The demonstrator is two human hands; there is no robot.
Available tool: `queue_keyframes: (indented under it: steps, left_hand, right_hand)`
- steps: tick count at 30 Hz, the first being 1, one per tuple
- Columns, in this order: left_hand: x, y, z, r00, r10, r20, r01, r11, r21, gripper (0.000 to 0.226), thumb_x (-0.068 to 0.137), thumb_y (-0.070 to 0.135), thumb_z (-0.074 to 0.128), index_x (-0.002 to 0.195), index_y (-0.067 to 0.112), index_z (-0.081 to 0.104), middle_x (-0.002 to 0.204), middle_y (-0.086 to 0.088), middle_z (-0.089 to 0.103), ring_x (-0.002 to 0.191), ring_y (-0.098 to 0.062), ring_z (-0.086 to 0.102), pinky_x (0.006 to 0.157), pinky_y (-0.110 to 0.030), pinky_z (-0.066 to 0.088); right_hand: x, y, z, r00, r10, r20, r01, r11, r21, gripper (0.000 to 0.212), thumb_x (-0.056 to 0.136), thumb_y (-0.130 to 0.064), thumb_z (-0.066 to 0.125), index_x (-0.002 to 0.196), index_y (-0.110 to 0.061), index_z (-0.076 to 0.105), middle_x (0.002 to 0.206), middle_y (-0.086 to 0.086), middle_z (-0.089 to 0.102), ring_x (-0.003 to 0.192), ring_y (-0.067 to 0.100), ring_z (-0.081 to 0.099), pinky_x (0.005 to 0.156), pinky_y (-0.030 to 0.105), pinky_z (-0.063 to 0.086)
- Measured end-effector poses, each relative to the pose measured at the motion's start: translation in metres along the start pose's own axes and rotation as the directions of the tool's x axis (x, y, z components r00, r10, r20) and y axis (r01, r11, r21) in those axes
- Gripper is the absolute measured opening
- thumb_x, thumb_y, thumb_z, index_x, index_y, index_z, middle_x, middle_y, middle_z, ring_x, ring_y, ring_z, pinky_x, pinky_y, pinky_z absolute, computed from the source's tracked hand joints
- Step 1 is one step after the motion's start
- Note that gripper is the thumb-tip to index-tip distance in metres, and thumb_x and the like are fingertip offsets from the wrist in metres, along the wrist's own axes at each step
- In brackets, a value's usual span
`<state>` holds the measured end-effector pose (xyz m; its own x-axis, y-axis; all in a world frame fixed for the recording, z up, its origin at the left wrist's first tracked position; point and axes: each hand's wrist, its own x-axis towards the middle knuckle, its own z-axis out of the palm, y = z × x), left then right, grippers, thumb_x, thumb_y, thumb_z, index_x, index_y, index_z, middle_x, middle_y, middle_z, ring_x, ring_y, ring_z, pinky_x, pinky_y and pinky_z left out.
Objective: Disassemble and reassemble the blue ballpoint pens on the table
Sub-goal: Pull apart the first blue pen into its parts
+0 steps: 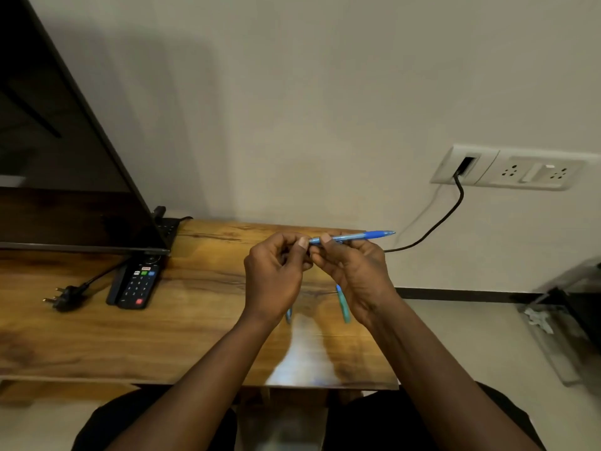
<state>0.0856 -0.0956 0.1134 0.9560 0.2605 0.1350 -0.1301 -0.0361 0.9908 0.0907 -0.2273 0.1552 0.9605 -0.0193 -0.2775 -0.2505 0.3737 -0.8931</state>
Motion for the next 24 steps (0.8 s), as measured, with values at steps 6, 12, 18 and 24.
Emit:
queue_keyframes:
  steps: [6,12,18,24]
  left_hand:
    - [-0.009,0.005,0.003,0.998,0.056,-0.026,-0.055,0.998,0.036,0.014,0.103,0.018,0.065,0.099,0.01,0.076,0.087,-0.002,0.078,0.083,-0.017,0.077,0.078,-0.043,0.066]
    - [-0.015,0.005,0.008,0.965,0.258,0.045,-0.256,0.89,0.377,0.024,0.112,0.027,0.038,0.095,0.014,0.049,0.071,0.004,0.057,0.063,-0.012,0.057,0.056,-0.032,0.045]
    - [-0.005,0.005,0.006,0.953,0.296,0.056,-0.292,0.862,0.414,0.033,0.11,0.028,0.036,0.085,0.011,0.046,0.063,0.008,0.047,0.055,-0.01,0.047,0.05,-0.022,0.032]
    - [-0.005,0.005,0.006,0.97,0.243,0.035,-0.239,0.905,0.351,0.039,0.112,0.022,0.041,0.074,0.018,0.048,0.059,0.011,0.046,0.054,-0.005,0.049,0.051,-0.017,0.035]
  right_hand:
    - [-0.007,-0.001,0.001,1.0,0.012,-0.019,-0.011,0.999,0.044,0.023,0.095,-0.004,0.067,0.112,0.012,0.066,0.096,0.022,0.074,0.092,0.03,0.073,0.087,0.035,0.062]
    - [-0.014,0.0,0.01,0.997,0.063,0.037,-0.066,0.992,0.106,0.009,0.097,-0.003,0.064,0.101,0.004,0.067,0.09,0.017,0.074,0.087,0.025,0.074,0.08,0.032,0.062]
    - [-0.016,0.0,0.014,0.997,0.071,0.036,-0.074,0.992,0.103,0.009,0.097,-0.004,0.064,0.092,0.0,0.07,0.086,0.014,0.075,0.082,0.023,0.075,0.075,0.031,0.061]
    - [-0.018,-0.001,0.012,0.997,0.074,-0.01,-0.074,0.996,0.051,0.012,0.098,-0.006,0.063,0.093,0.002,0.07,0.081,0.013,0.075,0.077,0.021,0.074,0.077,0.03,0.062]
